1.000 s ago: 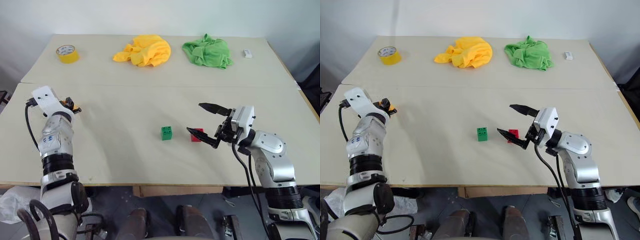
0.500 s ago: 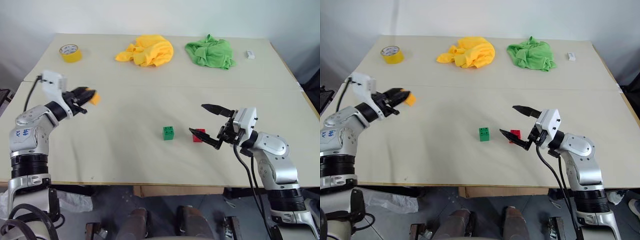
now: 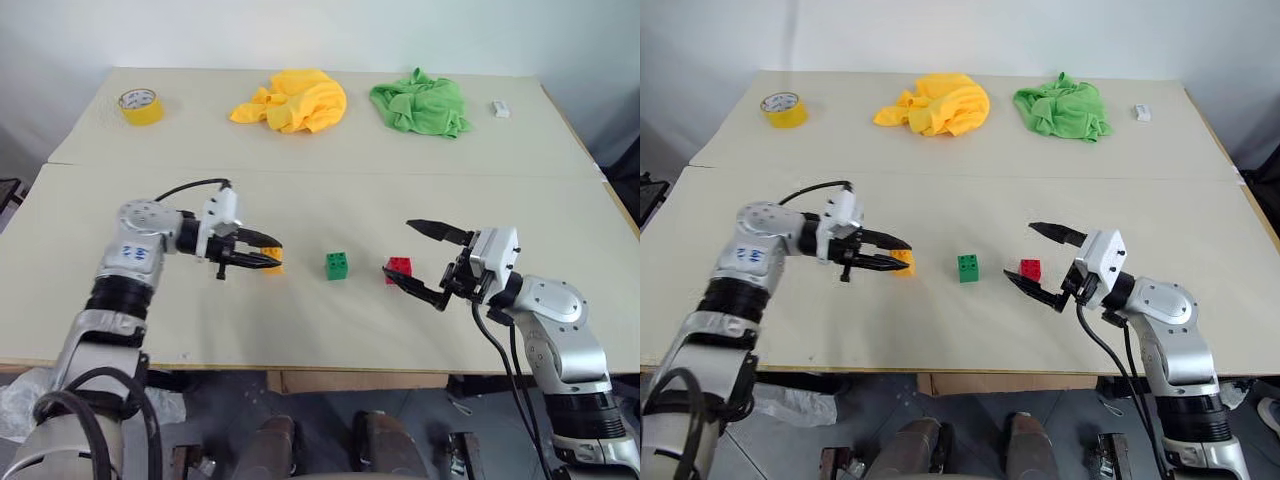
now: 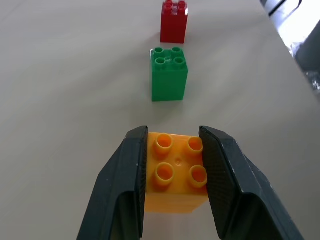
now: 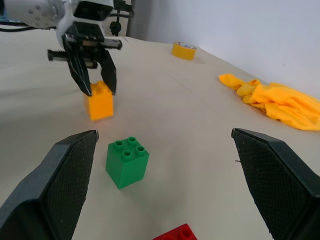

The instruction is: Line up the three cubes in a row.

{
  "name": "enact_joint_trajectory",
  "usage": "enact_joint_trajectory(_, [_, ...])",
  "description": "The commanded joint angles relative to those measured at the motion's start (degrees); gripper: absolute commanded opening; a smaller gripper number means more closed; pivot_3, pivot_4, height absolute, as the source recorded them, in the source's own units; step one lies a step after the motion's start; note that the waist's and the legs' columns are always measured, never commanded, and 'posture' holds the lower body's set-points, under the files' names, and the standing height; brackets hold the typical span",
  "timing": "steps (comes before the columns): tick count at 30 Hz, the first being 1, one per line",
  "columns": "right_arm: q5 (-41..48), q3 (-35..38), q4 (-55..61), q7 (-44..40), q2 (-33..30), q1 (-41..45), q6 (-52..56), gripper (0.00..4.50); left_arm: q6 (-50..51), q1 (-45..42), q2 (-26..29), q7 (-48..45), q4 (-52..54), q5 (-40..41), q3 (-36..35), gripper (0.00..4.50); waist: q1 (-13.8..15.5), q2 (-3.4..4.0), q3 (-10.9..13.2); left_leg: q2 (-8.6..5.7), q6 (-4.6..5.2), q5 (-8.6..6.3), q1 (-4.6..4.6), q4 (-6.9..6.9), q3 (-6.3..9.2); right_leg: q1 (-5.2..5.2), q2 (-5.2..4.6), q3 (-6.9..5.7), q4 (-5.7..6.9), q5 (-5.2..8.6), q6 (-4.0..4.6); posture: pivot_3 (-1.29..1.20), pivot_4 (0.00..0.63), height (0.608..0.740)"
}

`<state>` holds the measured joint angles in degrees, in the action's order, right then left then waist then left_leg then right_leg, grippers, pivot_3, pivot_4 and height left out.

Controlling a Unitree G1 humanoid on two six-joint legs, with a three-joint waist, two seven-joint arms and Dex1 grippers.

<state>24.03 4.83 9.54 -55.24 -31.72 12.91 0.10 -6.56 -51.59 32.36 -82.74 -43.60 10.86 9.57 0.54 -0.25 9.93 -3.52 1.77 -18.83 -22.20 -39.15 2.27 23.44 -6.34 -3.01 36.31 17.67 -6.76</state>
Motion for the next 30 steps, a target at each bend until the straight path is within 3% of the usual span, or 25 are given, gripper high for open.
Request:
enact_joint_trajectory(1, [0.45, 1.78, 4.17, 1.99, -0.77, -1.43, 0.35, 4.50, -9.44, -3.95, -3.50, -0.58, -7.95, -2.91, 0.28, 1.25, 0.10, 0.00, 0.00, 0.01, 0.00, 0.00, 0.00, 0.01, -0.01, 0.02, 0.01, -0.03, 0.02, 0.00, 0.00, 0.00, 0.150, 0.740])
enact_joint_trajectory(7, [0.52, 2.65, 6.86, 4.71, -0.67, -4.31, 1.16, 4.50, -10.99, -7.15, -5.90, -3.77, -15.46, -5.21, 0.43, 1.25, 0.13, -0.01, 0.01, 0.02, 0.02, 0.01, 0.01, 0.02, -0.12, 0.05, 0.02, -0.15, 0.07, 0.00, -0.01, 0.00, 0.150, 0.740])
enact_joint_trajectory(17, [0.97, 2.10, 7.17, 4.61, -1.06, -4.79, 1.60, 4.50, -13.40, -7.97, -4.56, -2.08, -16.54, -5.62, -2.41, 4.20, 0.14, -0.02, 0.01, 0.02, 0.05, 0.01, 0.01, -0.01, -0.14, 0.06, 0.02, -0.14, 0.11, 0.00, -0.01, 0.00, 0.150, 0.740])
enact_joint_trajectory(30, [0.72, 1.14, 4.17, 1.60, -1.37, -1.78, 1.28, 4.50, -12.44, -6.54, -6.23, -1.15, -17.10, -7.46, -2.05, 4.20, 0.69, -0.02, 0.01, 0.00, 0.07, 0.01, 0.01, -0.03, -0.13, 0.06, 0.01, -0.13, 0.10, -0.01, -0.03, 0.00, 0.150, 0.740])
